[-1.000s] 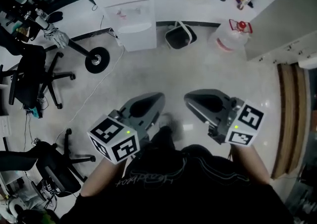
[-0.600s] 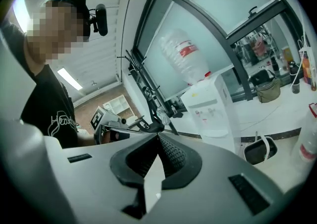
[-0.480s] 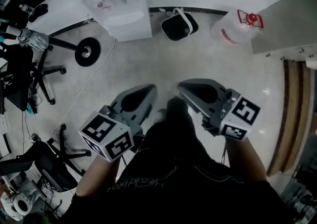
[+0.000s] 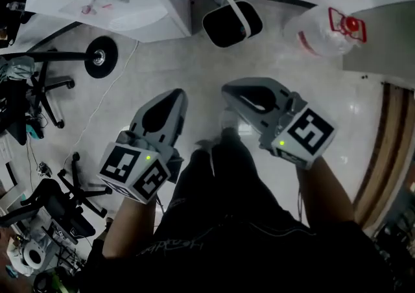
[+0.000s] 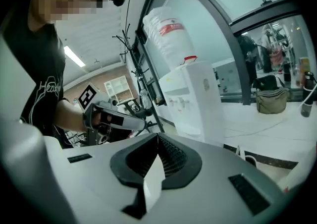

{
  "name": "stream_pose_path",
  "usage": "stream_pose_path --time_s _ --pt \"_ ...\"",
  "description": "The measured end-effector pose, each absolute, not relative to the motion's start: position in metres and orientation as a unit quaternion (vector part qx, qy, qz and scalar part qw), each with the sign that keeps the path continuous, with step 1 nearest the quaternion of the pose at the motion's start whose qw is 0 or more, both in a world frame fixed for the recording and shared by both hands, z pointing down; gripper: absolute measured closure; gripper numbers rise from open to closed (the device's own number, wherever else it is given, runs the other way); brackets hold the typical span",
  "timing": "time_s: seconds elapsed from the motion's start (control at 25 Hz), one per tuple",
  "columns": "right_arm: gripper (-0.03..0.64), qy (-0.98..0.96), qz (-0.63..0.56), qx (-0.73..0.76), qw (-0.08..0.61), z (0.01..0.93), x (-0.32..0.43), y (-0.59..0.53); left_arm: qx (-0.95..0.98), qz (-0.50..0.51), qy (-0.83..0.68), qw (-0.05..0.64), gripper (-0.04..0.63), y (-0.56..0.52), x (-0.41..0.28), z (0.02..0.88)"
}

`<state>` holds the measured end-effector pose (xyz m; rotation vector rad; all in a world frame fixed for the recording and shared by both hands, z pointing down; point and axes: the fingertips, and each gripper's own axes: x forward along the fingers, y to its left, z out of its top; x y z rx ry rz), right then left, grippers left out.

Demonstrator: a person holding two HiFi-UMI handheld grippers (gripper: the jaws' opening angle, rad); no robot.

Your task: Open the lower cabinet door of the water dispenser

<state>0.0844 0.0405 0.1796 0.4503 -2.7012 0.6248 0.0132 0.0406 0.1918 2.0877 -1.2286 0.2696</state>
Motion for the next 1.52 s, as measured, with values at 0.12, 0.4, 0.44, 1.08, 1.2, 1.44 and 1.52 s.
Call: stream_pose_path --time_s 0.12,0.4,0.44,1.08,1.2,1.44,1.52 --pt "0.604 -0.949 0.216 0.159 0.166 0.208 0.088 0.011 0.789 0.1 -0.501 0.341 0.595 0.013 0.011 0.221" --pt "0.603 -0.949 0.202 0.156 0.187 0.259 0.074 -0.035 0.765 0.08 -0.533 0.352 0.594 -0.05 0.004 0.28" --pt "0.604 -0.946 0.216 0.158 0.183 0.265 0.073 -0.035 0.765 0.08 -0.532 0.355 0.594 -0.054 0.004 0.29" --pt "0.604 -0.926 0.267 0.199 0.179 0.346 0.071 -0.102 0.704 0.127 -0.588 0.377 0.525 -0.12 -0.035 0.421" --pt "0.604 -0.924 0.268 0.202 0.184 0.356 0.072 -0.11 0.694 0.144 -0.598 0.375 0.458 -0.13 -0.04 0.441" --pt "0.604 -0.921 0.278 0.201 0.186 0.369 0.07 -0.119 0.665 0.191 -0.618 0.373 0.368 -0.151 -0.056 0.48" --pt "0.604 -0.921 0.28 0.195 0.187 0.371 0.066 -0.12 0.657 0.207 -0.62 0.375 0.354 -0.157 -0.063 0.492"
